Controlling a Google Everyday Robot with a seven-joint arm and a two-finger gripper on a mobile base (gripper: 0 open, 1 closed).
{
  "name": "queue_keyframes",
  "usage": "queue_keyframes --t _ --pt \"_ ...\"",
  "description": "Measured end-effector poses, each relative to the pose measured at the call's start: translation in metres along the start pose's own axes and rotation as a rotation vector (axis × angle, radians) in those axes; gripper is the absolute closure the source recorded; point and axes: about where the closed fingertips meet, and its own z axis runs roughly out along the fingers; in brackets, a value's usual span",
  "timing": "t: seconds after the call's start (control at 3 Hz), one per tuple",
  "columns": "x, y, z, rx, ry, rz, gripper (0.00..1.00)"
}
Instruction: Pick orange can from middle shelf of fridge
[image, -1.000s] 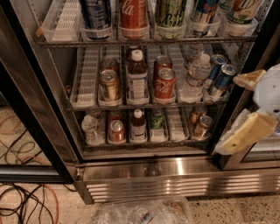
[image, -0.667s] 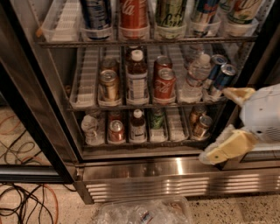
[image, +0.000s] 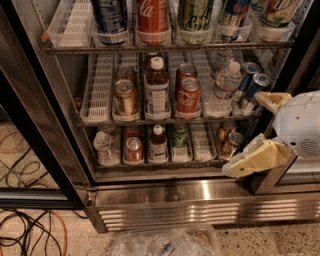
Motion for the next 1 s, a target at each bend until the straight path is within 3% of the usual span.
queue_keyframes --t 0.33,0.67,1.0 --pt "-0.002 0.000 0.004 0.001 -0.026 0.036 0.00" --pt "-0.008 0.009 0.022 0.025 -0.109 0.113 0.00" --pt "-0.026 0.024 0.049 0.083 -0.212 0.205 0.00"
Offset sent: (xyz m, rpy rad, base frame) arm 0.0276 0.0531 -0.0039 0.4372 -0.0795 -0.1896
